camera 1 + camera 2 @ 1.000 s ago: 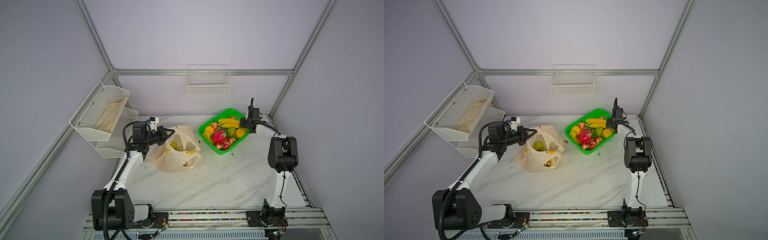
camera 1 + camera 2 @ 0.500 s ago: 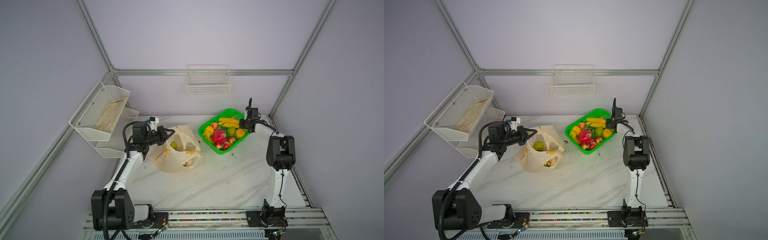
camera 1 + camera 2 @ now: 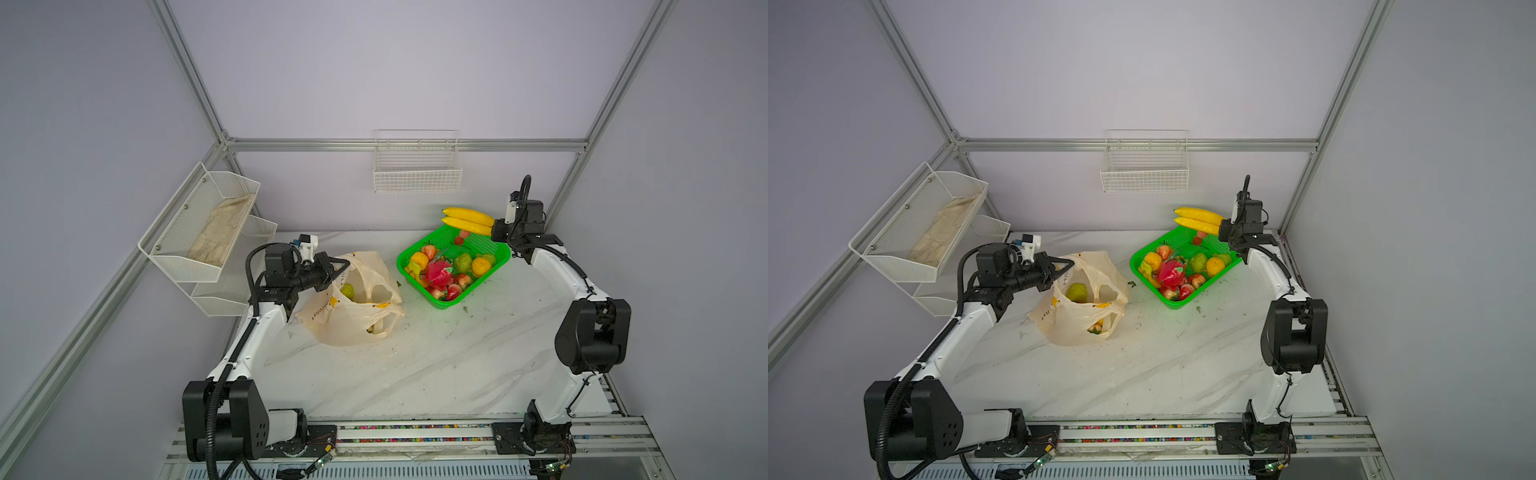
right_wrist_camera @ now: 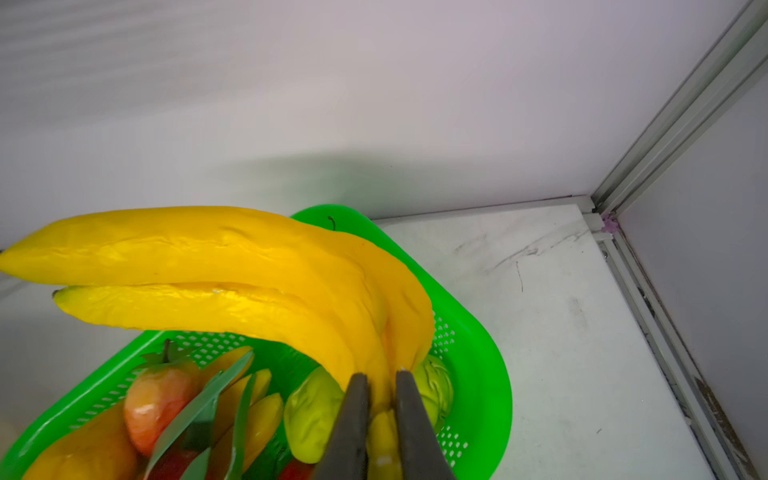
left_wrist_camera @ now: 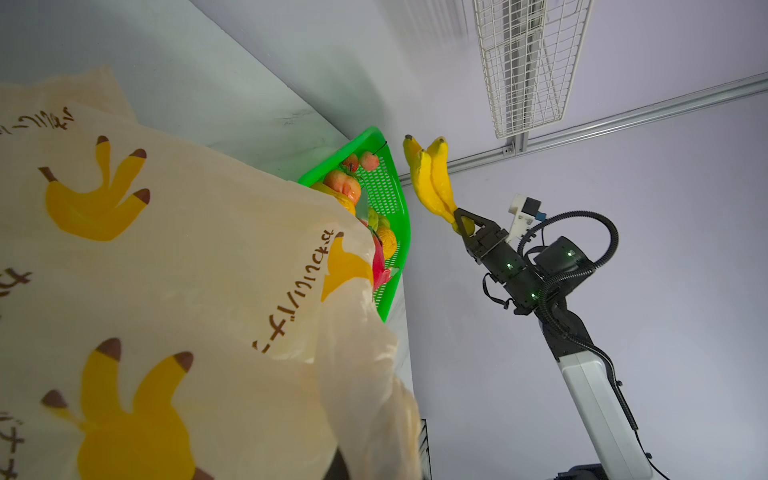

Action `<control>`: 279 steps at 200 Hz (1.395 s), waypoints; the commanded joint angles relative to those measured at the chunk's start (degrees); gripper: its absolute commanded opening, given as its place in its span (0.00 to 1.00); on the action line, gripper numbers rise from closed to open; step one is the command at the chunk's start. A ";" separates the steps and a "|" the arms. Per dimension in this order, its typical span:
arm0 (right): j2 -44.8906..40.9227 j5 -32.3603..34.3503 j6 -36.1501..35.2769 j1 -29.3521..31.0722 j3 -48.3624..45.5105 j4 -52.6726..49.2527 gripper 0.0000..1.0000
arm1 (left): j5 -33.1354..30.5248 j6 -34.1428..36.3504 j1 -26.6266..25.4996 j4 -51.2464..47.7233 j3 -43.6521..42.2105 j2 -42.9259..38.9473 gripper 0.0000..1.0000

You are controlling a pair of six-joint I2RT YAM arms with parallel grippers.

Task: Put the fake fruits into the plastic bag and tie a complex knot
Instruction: 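Lift the banana bunch and carry it into the bag mouth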

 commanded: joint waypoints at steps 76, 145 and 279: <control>-30.36 -9.07 4.05 14.74 -21.42 2.82 0.00 | 0.99 -0.61 -0.09 2.81 -1.84 -0.54 0.00; -30.93 13.88 -3.08 37.33 -19.40 -4.71 0.00 | 0.64 -0.62 -0.11 2.82 -1.51 -0.62 0.00; -20.31 30.53 -4.90 58.91 -14.04 -10.23 0.00 | -0.58 -0.53 -1.60 2.72 -1.49 -0.36 0.00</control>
